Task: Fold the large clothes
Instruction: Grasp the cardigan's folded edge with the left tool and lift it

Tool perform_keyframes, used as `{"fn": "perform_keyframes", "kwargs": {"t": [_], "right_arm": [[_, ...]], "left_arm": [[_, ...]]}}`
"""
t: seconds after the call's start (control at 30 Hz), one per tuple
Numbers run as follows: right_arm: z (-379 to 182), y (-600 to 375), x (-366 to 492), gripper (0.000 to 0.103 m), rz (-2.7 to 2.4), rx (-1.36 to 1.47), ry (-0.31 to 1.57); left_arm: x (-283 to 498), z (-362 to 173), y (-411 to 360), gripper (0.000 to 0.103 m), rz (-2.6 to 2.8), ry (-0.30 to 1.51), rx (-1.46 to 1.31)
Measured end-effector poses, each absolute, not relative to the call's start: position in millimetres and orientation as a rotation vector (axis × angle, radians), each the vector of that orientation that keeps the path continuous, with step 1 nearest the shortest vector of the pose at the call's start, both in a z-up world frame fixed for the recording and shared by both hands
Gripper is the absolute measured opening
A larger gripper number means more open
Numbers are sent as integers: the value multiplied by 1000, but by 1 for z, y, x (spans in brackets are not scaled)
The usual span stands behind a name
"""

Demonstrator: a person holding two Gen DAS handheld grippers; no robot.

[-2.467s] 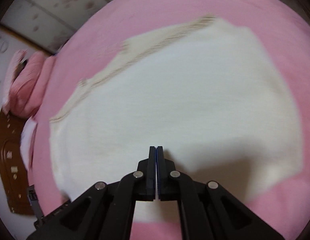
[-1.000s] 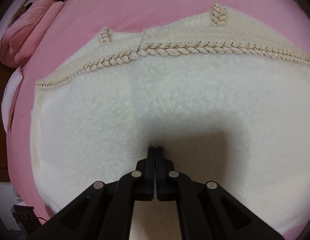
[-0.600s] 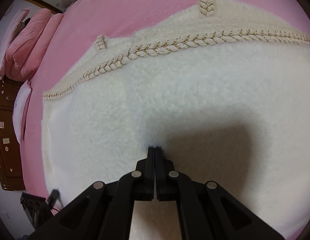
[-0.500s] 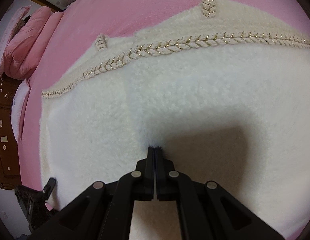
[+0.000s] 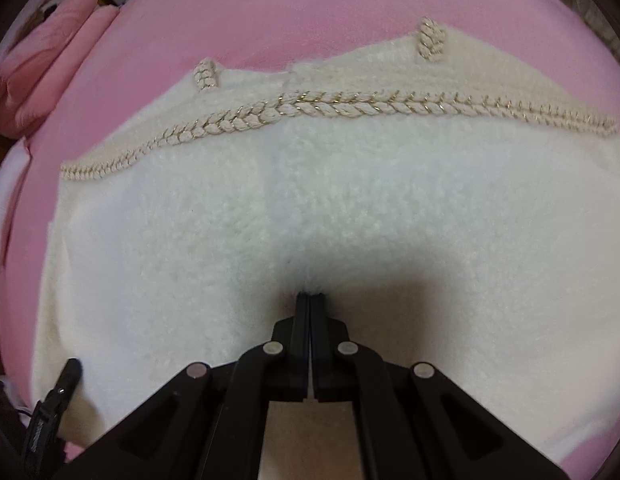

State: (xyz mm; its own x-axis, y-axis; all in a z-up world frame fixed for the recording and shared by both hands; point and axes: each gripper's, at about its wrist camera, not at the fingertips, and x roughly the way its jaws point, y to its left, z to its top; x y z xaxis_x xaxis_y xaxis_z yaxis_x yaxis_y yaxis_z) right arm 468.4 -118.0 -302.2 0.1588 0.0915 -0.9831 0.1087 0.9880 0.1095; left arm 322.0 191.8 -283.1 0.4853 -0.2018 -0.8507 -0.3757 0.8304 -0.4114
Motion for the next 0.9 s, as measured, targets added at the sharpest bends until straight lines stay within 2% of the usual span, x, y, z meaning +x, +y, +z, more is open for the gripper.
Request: {"fn": "perform_keyframes", "kwargs": {"t": [0.2,0.33,0.73,0.9], "right_arm": [[-302,-102,457,0,-29,110,1364],[-300,-88,434,0,-56,65,1332],[-302,-89,409,0,52,26,1265],[-306,-126,405,0,199,229,1265]], "left_arm": [[324,-282,202,31,23,1126,-596],[312,-282,216,26,18,1114,-611],[283,-222,179,20,53,889,-507],[271,-167,115,19,12,769,-432]]}}
